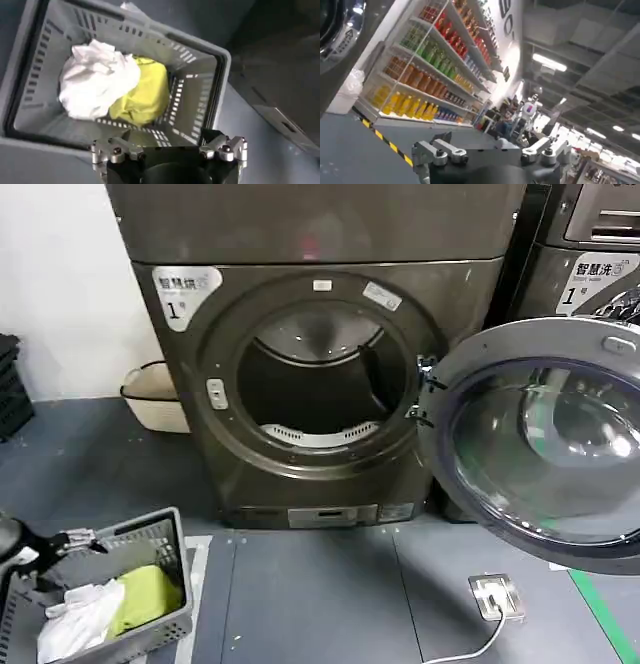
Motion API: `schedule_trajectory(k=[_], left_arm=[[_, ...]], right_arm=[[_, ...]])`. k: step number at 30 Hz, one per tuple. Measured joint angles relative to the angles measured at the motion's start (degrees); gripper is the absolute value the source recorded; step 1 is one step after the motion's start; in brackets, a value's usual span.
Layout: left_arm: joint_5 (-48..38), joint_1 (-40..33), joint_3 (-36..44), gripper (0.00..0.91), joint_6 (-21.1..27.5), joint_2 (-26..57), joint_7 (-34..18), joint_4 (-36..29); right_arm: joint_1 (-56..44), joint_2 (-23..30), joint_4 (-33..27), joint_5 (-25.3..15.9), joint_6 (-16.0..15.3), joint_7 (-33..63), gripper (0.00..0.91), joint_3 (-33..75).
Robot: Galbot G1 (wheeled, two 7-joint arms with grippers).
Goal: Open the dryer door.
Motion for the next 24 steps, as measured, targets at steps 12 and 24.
schedule_trajectory(k=[12, 24], left_arm=[[-0.1, -1.5, 0.5, 0.907, 0.0, -0.5, -0.4, 1.2], [0.4, -2.3, 0.6, 0.907, 0.1, -1.2, -0.4, 1.4]], right_arm=[[-0.6, 0.4, -1.3, 0.7, 0.5, 0.7, 0.907, 1.6], [-0.6, 0.7, -2.8, 0.3, 0.3, 1.8, 0.907, 2.9]])
